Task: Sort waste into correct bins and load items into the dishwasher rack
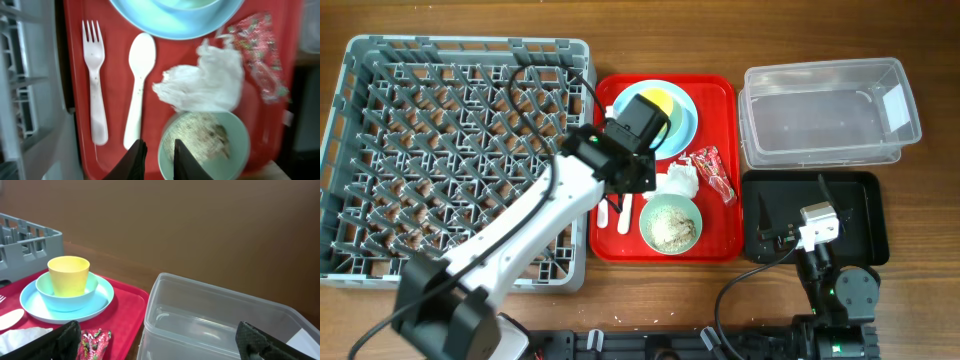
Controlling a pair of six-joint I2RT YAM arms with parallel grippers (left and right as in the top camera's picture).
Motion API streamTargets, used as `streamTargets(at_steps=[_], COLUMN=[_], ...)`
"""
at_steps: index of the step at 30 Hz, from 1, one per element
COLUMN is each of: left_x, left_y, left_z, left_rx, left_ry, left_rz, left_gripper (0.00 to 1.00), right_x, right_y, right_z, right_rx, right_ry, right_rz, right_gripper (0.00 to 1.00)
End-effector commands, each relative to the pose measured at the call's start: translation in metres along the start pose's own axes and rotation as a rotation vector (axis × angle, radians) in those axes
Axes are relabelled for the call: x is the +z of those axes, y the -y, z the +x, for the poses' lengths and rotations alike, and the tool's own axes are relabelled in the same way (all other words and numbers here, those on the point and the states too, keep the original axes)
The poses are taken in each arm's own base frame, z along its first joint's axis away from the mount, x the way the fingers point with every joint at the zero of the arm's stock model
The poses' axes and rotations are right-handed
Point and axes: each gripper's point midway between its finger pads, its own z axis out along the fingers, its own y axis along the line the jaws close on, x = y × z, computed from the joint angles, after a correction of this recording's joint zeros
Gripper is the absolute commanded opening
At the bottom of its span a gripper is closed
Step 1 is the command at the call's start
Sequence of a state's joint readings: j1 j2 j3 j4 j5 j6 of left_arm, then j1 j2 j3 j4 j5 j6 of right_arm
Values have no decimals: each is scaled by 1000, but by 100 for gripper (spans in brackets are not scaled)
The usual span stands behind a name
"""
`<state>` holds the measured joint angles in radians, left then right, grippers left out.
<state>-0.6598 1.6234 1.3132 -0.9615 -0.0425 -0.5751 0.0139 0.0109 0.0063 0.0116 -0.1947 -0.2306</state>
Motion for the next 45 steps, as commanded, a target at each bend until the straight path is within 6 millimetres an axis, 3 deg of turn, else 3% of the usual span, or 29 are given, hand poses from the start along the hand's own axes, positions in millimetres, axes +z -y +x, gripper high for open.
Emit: streamTargets(at_steps=[1, 11, 14, 18, 20, 22, 23, 26, 28, 30, 32, 36, 40, 43, 44, 45], left_x=[39, 134, 150, 154, 144, 113, 77, 1, -32, -70, -72, -32, 3, 14, 15, 15], left_y=[-23, -35, -40, -42, -42, -48, -53, -53, -56, -73, -98, -130, -137, -139, -139, -139], left_z=[6, 30, 37, 39, 32, 14, -4, -28, -37, -47, -46, -35, -31, -26, -26, -26], left_rx=[-7, 18, 26, 26, 17, 8, 0, -3, -5, -6, -36, -43, 11, 14, 15, 11], left_ry=[-30, -180, -209, -218, -204, -156, -88, 47, 126, 212, 187, 67, -12, -49, -51, -51], left_rz=[-151, -266, -288, -297, -295, -326, -347, -278, -232, -205, -244, -324, -347, -361, -362, -362], left_gripper=[19, 19, 18, 4, 4, 4, 4, 4, 4, 4, 4, 4, 4, 4, 8, 21], right_x=[0, 0, 0, 0, 0, 0, 0, 0, 0, 0, 0, 0, 0, 0, 0, 0], right_y=[-1, -1, -1, -1, -1, -1, -1, -1, -1, -1, -1, -1, -1, -1, -1, -1], right_z=[-2, -2, -2, -2, -2, -2, -2, -2, -2, -2, -2, -2, -2, -2, -2, -2], right_rx=[-7, -7, -7, -7, -7, -7, -7, -7, -7, -7, -7, -7, -7, -7, -7, -7], right_ry=[11, 11, 11, 11, 11, 11, 11, 10, 10, 10, 10, 10, 10, 10, 10, 10], right_rz=[-6, -6, -6, -6, -6, -6, -6, -7, -6, -6, -7, -7, -6, -7, -7, -7], right_gripper=[100, 100, 100, 100, 100, 100, 100, 100, 100, 100, 100, 100, 100, 100, 100, 100])
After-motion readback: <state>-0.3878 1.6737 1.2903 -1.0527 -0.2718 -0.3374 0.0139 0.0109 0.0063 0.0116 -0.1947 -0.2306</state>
